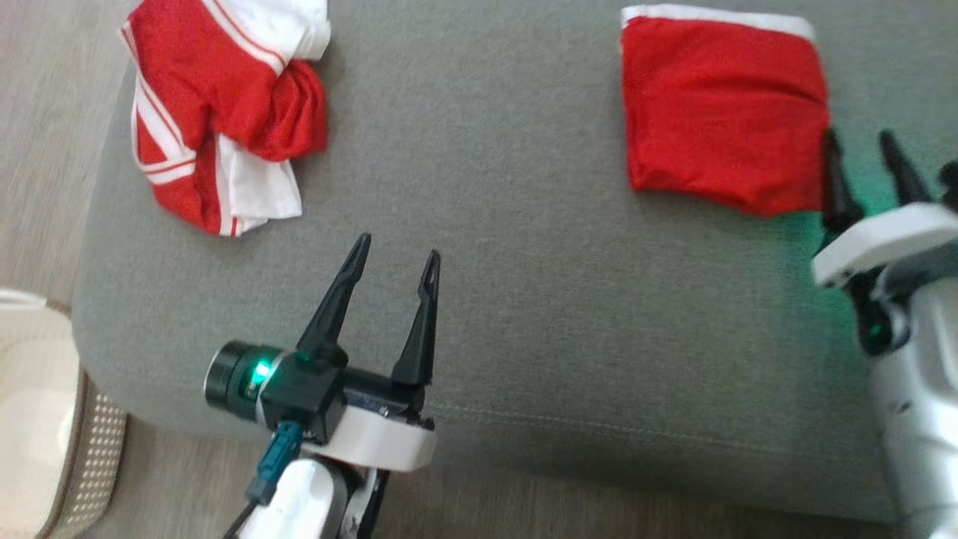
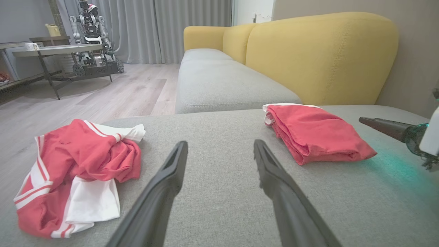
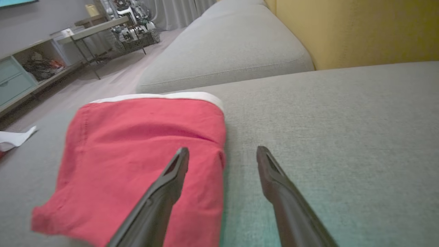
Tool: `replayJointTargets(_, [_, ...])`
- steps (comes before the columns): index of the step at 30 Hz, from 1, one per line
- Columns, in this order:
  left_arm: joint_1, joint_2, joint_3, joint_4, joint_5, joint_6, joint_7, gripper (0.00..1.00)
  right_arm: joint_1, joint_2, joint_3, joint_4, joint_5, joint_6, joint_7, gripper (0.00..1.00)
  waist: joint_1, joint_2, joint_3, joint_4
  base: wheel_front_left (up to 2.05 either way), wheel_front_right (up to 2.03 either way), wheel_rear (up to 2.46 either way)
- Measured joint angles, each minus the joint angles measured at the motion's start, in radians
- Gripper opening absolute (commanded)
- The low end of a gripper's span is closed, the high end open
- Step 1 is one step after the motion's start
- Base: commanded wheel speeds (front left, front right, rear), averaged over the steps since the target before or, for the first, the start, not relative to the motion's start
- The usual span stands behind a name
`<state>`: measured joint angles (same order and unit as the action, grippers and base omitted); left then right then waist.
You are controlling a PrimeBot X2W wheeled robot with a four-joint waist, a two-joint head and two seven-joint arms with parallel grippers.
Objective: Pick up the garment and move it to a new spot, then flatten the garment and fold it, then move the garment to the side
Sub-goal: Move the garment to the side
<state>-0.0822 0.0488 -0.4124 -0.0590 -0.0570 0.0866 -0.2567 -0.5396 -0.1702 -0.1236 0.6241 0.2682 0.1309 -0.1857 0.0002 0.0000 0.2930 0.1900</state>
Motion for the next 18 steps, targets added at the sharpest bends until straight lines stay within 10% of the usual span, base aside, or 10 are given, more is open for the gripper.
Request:
replayJointTargets(10, [-0.06, -0.001, -0.043, 0.023, -0.02, 0.002, 0.0, 1.0, -0.144, -0.088, 0.044, 0.157, 0.111, 0.0, 0.112, 0.97, 0.0, 0.0, 0.081, 0.06, 0.0, 0.0, 0.0])
replayJointTargets(14, [-0.07, -0.001, -0.052, 0.026, -0.025, 0.003, 0.0, 1.0, -0.148, -0.088, 0.085, 0.161, 0.195, 0.0, 0.144, 0.1, -0.0002, 0.0, 0.086, 0.059, 0.0, 0.0, 0.0])
replayJointTargets(18, [-0.07, -0.001, -0.053, 0.027, -0.025, 0.01, 0.0, 1.0, -0.148, -0.109, 0.127, 0.152, 0.245, 0.0, 0.148, 0.0, -0.0002, 0.0, 0.089, 0.051, 0.0, 0.0, 0.0])
